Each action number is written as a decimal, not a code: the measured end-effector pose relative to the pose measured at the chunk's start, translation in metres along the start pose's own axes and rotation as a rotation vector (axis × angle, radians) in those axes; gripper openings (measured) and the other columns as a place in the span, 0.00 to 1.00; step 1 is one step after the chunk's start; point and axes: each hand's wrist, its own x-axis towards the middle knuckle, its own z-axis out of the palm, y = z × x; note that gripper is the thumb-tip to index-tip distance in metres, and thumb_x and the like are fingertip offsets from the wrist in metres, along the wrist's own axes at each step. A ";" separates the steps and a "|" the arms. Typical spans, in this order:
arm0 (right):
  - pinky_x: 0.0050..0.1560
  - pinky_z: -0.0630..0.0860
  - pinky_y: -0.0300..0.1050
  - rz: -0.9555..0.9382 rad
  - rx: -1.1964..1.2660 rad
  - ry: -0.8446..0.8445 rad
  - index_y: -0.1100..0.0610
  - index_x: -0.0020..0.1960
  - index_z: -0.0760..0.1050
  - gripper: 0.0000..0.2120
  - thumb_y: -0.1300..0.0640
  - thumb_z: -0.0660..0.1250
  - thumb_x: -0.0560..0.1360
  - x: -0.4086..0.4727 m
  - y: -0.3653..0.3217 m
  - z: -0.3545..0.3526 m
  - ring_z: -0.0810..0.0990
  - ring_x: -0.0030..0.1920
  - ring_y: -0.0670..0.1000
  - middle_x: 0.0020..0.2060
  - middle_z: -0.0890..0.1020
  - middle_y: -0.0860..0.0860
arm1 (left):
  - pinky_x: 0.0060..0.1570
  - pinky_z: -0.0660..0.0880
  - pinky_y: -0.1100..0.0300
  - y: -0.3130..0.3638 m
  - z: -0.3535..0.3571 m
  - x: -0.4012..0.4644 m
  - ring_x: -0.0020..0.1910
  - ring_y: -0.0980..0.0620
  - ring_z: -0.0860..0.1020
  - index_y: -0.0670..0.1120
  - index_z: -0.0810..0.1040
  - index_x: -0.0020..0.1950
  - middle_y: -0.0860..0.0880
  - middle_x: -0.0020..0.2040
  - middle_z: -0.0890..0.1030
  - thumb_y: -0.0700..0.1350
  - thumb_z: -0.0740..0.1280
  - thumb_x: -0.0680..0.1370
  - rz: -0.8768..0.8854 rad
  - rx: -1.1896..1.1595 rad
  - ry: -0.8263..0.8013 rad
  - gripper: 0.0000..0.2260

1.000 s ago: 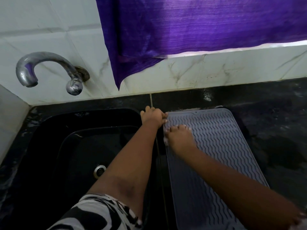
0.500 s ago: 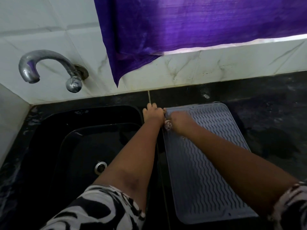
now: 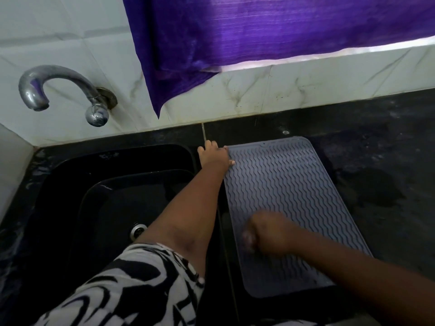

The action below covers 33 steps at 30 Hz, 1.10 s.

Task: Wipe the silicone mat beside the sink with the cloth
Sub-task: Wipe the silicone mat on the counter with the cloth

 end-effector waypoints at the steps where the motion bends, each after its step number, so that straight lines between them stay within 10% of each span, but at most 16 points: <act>1: 0.53 0.77 0.45 0.031 0.069 0.110 0.58 0.52 0.81 0.08 0.60 0.66 0.75 0.012 0.004 -0.017 0.81 0.51 0.52 0.49 0.83 0.53 | 0.65 0.62 0.46 0.003 -0.001 -0.005 0.70 0.43 0.62 0.52 0.67 0.73 0.44 0.70 0.67 0.63 0.60 0.78 0.010 -0.026 0.038 0.26; 4: 0.54 0.78 0.49 0.091 -0.064 0.385 0.55 0.53 0.80 0.08 0.59 0.67 0.74 0.061 0.014 -0.040 0.80 0.51 0.52 0.50 0.82 0.53 | 0.61 0.68 0.50 0.008 -0.006 -0.015 0.64 0.44 0.68 0.48 0.77 0.64 0.44 0.62 0.73 0.56 0.62 0.79 0.060 -0.200 0.230 0.18; 10: 0.64 0.67 0.60 0.129 -0.409 0.308 0.51 0.67 0.71 0.20 0.50 0.64 0.76 0.052 0.006 0.019 0.69 0.65 0.58 0.66 0.72 0.53 | 0.64 0.66 0.47 0.006 0.011 -0.029 0.71 0.41 0.62 0.50 0.62 0.76 0.45 0.76 0.62 0.66 0.64 0.74 0.127 -0.043 -0.104 0.36; 17: 0.56 0.77 0.51 0.007 -0.300 -0.104 0.55 0.56 0.80 0.12 0.54 0.64 0.75 -0.046 0.003 0.082 0.78 0.56 0.55 0.54 0.82 0.54 | 0.66 0.58 0.45 0.011 0.005 -0.029 0.70 0.43 0.59 0.52 0.71 0.70 0.48 0.70 0.70 0.72 0.62 0.71 0.093 0.105 -0.053 0.34; 22: 0.44 0.80 0.46 0.038 0.087 0.185 0.52 0.38 0.80 0.06 0.60 0.68 0.71 -0.006 0.010 0.006 0.83 0.40 0.51 0.39 0.84 0.51 | 0.66 0.59 0.45 0.012 0.008 -0.043 0.68 0.44 0.61 0.50 0.73 0.68 0.47 0.68 0.71 0.67 0.62 0.75 0.115 0.041 0.048 0.29; 28: 0.62 0.73 0.58 0.151 -0.274 0.307 0.56 0.65 0.74 0.20 0.51 0.63 0.76 0.053 0.006 0.025 0.73 0.62 0.61 0.61 0.76 0.56 | 0.67 0.58 0.43 0.010 0.020 -0.065 0.70 0.44 0.60 0.51 0.70 0.70 0.48 0.65 0.74 0.68 0.63 0.72 0.089 0.008 -0.036 0.32; 33: 0.59 0.73 0.55 0.000 -0.315 0.202 0.51 0.63 0.75 0.17 0.50 0.63 0.76 -0.010 0.005 0.078 0.72 0.62 0.57 0.60 0.76 0.52 | 0.68 0.55 0.42 0.012 0.023 -0.063 0.69 0.45 0.61 0.50 0.70 0.70 0.47 0.65 0.75 0.69 0.64 0.72 0.090 -0.012 -0.011 0.33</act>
